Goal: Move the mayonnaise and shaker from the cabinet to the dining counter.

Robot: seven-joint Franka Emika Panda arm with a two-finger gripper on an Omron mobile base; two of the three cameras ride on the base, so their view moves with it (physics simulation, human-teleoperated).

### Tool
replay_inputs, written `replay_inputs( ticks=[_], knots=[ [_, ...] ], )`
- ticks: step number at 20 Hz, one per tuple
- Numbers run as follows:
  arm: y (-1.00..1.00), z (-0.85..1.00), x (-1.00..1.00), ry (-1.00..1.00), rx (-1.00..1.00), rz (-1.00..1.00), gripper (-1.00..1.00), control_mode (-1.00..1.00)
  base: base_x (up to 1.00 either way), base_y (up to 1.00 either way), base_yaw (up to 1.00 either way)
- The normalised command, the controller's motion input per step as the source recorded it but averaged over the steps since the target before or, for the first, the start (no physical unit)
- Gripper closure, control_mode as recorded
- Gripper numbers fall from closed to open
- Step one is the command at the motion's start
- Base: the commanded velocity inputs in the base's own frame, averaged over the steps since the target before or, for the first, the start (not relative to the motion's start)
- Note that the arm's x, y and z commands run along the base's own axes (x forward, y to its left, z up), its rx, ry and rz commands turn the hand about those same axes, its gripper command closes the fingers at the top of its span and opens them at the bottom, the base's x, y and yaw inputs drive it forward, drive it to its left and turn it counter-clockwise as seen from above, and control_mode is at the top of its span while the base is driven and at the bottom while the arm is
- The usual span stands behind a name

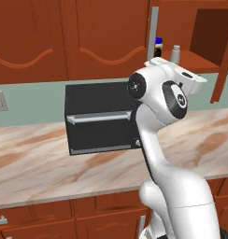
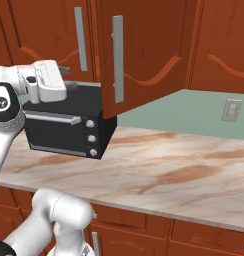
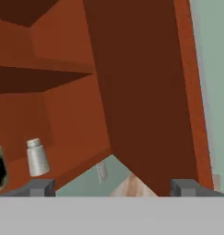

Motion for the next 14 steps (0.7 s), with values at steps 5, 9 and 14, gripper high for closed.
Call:
replay_inputs(
  ticks=[5, 9, 14],
  knots=[
    [-0.6, 0.0, 0.78, 0.07, 0.0, -0.1, -1.0, -1.0, 0.0, 0.0, 0.0],
    [-0.49, 0.0, 0.71, 0.04, 0.0, -0.11, -1.0, -1.0, 0.0, 0.0, 0.0],
    [-0.52, 0.0, 0.31, 0.0, 0.0, -0.14, -1.0, -1.0, 0.0, 0.0, 0.0]
  ],
)
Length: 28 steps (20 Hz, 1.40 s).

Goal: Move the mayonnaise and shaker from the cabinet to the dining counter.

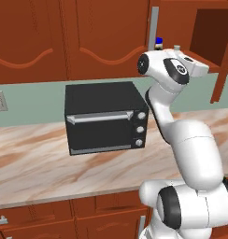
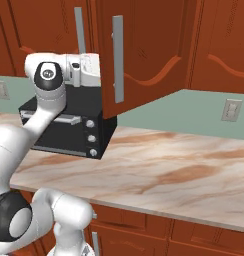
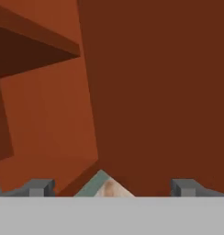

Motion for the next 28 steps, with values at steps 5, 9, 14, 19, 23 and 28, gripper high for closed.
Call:
replay_inputs(
  ticks=[5, 9, 14, 19, 23, 28],
  knots=[
    [-0.85, 0.0, -0.18, 0.0, 0.0, -0.18, -1.0, -1.0, 0.0, 0.0, 0.0],
    [-0.94, 0.0, -0.34, 0.0, 0.0, -0.17, -1.0, -1.0, 0.0, 0.0, 0.0],
    [-1.0, 0.0, -0.43, -0.02, 0.0, -0.17, -1.0, -1.0, 0.0, 0.0, 0.0],
    [-1.0, 0.0, -0.4, 0.0, 0.0, -0.17, -1.0, -1.0, 0.0, 0.0, 0.0],
    [-0.71, 0.0, -0.44, -0.03, 0.0, -0.1, -1.0, -1.0, 0.0, 0.0, 0.0],
    [0.59, 0.05, -1.0, -0.1, 0.0, 0.15, -1.0, -1.0, 0.0, 0.0, 0.0]
  ],
)
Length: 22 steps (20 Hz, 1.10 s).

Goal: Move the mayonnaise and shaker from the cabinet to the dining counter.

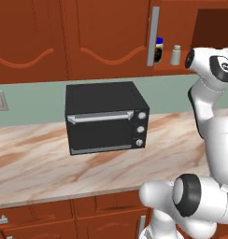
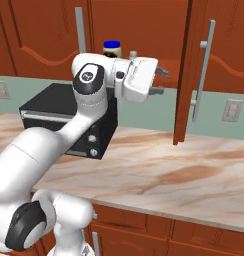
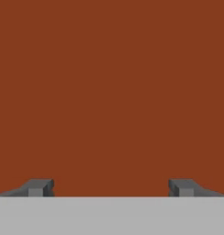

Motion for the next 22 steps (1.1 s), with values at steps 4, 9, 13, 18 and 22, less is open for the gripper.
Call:
replay_inputs(
  ticks=[4, 9, 13, 18, 22],
  knots=[
    [0.99, 0.0, -0.73, -0.01, 0.0, 0.45, -1.0, -1.0, 0.0, 0.0, 0.0],
    [1.0, -0.01, -0.5, 0.0, -0.03, 0.54, -1.0, -1.0, 0.0, 0.0, 0.0],
    [1.0, -0.06, -0.14, 0.0, -0.04, 0.49, -1.0, -1.0, 0.0, 0.0, 0.0],
    [0.96, -0.02, 0.0, -0.03, -0.03, 0.35, -1.0, -1.0, 0.0, 0.0, 0.0],
    [0.73, 0.0, 0.04, -0.06, -0.03, 0.26, -1.0, -1.0, 0.0, 0.0, 0.0]
  ],
)
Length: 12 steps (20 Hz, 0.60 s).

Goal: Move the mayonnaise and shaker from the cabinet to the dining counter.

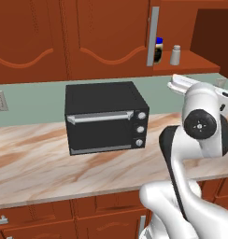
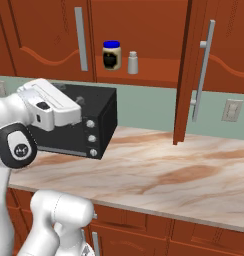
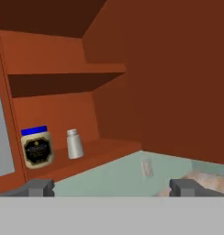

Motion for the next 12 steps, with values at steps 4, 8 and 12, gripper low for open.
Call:
replay_inputs(
  ticks=[4, 8, 12],
  knots=[
    [0.6, 0.0, 0.2, -0.04, -0.02, 0.21, -1.0, -1.0, 0.0, 0.0, 0.0],
    [0.38, 0.0, 0.39, -0.03, -0.01, 0.15, -1.0, -1.0, 0.0, 0.0, 0.0],
    [0.22, 0.0, 0.57, 0.0, 0.0, 0.1, -1.0, -1.0, 0.0, 0.0, 0.0]
  ],
)
